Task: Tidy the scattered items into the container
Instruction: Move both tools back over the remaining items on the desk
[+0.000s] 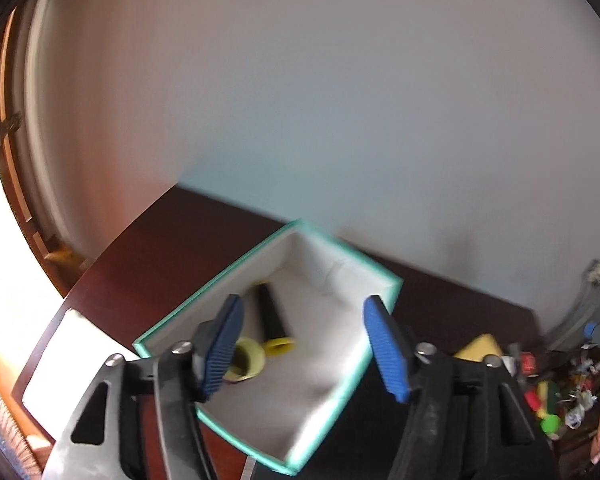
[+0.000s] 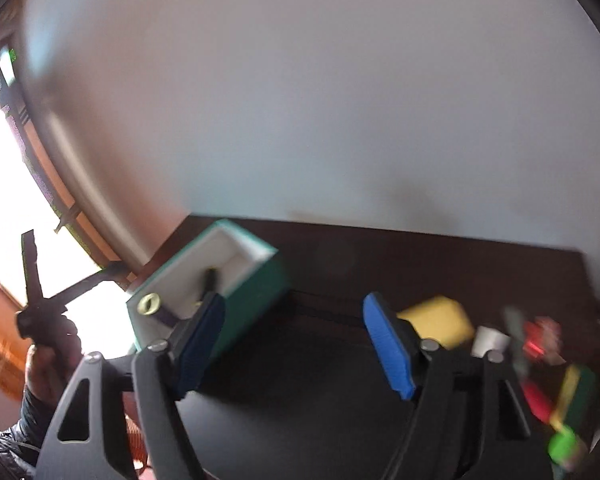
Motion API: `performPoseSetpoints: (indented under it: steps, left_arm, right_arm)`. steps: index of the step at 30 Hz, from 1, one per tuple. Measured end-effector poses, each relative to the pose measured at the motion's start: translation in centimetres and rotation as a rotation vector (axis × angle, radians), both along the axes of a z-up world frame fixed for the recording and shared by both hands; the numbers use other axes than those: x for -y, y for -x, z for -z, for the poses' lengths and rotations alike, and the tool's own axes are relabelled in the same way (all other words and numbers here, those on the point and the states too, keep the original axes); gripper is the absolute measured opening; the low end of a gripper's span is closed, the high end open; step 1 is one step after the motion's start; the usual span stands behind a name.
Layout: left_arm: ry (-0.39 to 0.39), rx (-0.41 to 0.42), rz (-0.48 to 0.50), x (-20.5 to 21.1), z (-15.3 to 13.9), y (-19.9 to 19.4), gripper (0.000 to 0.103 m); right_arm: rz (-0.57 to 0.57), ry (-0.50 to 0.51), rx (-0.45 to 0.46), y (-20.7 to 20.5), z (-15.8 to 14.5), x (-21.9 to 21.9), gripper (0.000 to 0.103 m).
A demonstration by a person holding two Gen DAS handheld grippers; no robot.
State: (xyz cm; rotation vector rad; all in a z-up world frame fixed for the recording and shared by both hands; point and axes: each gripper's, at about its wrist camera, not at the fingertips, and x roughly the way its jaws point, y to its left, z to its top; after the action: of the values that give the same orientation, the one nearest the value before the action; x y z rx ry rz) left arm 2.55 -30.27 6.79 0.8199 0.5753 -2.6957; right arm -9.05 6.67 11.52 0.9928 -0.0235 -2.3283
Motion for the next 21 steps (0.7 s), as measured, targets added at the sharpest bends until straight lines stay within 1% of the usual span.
performPoseSetpoints:
  steps: [1,3,4,6,9,10,12,14,16,18,21]
  left_arm:
    - [0.004,-0.026,0.016,-1.2,-0.8,0.0,0.081]
    - [0.01,-0.061,0.054,-3.7,-2.2,0.0,0.086]
    - [0.011,-0.07,0.085,-5.2,-2.7,0.0,0.086]
    - [0.01,-0.058,0.165,-8.0,-3.3,0.3,0.086]
    - [0.002,-0.017,0.293,-13.3,-3.0,1.3,0.086]
    - [-0.006,-0.003,0.333,-14.8,-2.8,1.7,0.086]
    - [-0.021,0.022,0.396,-17.4,-2.1,2.5,0.086]
    - [-0.021,0.052,0.428,-20.1,-1.0,3.5,0.086]
    - [-0.026,0.089,0.468,-22.8,0.3,4.7,0.086]
    - [-0.058,0.14,0.504,-25.2,2.2,6.1,0.086]
    - [-0.097,0.229,0.563,-28.4,4.9,8.3,0.086]
  right_arm:
    - [0.04,0.003,0.0,-0.6,-0.3,-2.6,0.078]
    - [0.12,0.005,-0.005,-2.0,-0.7,-7.4,0.078]
    - [0.156,0.007,-0.01,-2.8,-0.7,-9.5,0.078]
    - [0.22,0.023,-0.008,-4.4,-0.5,-14.2,0.078]
    - [0.302,0.046,0.016,-6.2,1.1,-19.5,0.079]
    - [0.322,0.062,0.038,-6.7,1.9,-21.2,0.079]
    - [0.352,0.096,0.086,-7.4,4.0,-23.7,0.078]
    - [0.378,0.111,0.131,-7.5,5.9,-25.9,0.078]
    - [0.388,0.128,0.156,-7.1,7.7,-27.3,0.079]
    - [0.384,0.148,0.181,-6.8,8.7,-29.0,0.079]
    - [0.379,0.131,0.177,-6.2,9.7,-30.0,0.078]
